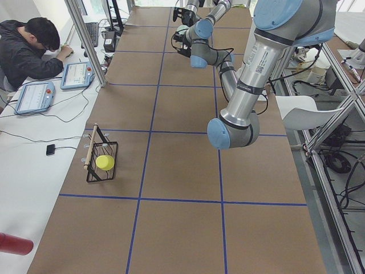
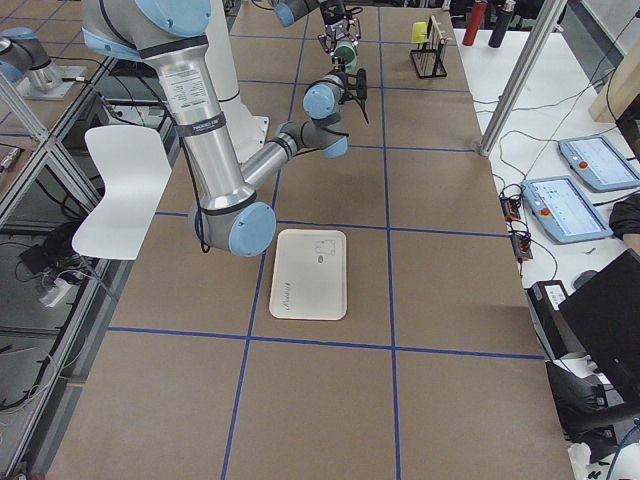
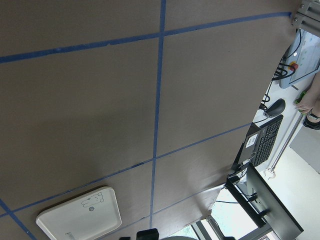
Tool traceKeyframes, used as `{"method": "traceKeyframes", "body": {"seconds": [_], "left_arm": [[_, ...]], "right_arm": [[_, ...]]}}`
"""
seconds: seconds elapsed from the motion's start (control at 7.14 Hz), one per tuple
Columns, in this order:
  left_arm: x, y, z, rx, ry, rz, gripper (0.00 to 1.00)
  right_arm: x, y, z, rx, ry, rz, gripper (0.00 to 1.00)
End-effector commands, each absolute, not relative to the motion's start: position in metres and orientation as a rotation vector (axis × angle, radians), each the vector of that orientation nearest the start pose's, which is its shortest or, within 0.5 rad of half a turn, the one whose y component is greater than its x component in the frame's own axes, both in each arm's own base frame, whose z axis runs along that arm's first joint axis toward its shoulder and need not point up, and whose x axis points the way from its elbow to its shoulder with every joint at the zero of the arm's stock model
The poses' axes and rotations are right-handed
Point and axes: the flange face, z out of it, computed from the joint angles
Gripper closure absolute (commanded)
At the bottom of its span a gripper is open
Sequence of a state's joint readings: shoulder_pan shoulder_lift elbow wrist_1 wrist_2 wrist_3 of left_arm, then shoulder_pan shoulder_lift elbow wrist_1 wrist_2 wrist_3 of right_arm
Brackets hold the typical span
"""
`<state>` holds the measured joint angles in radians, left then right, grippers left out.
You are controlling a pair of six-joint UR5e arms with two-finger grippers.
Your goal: Left arm grabs green cup and hands to right arm on tray
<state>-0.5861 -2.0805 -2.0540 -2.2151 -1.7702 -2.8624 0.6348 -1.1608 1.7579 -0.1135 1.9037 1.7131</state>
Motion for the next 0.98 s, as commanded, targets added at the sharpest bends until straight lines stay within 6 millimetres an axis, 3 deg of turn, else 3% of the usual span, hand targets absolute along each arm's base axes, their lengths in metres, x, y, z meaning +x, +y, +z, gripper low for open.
{"method": "traceKeyframes", "body": {"seconds": [0.0,0.28,0.42,0.7,0.84], "left_arm": [[0.3691,-0.3749,0.0994,-0.781,1.613,-1.239,0.79],[0.3717,-0.3728,0.0967,-0.787,1.614,-1.232,0.79],[0.3728,-0.3716,0.0967,-0.789,1.612,-1.230,0.79],[0.3734,-0.3710,0.0967,-0.790,1.611,-1.229,0.79],[0.3734,-0.3710,0.0967,-0.790,1.611,-1.229,0.79]], "right_arm": [[-0.3695,-0.3944,0.1951,0.293,-2.016,0.141,0.36],[-0.3696,-0.3945,0.1934,0.294,-2.018,0.139,0.38],[-0.3697,-0.3946,0.1910,0.296,-2.022,0.137,0.43],[-0.3697,-0.3946,0.1910,0.296,-2.022,0.137,0.58],[-0.3697,-0.3946,0.1910,0.296,-2.022,0.137,0.74]]}}
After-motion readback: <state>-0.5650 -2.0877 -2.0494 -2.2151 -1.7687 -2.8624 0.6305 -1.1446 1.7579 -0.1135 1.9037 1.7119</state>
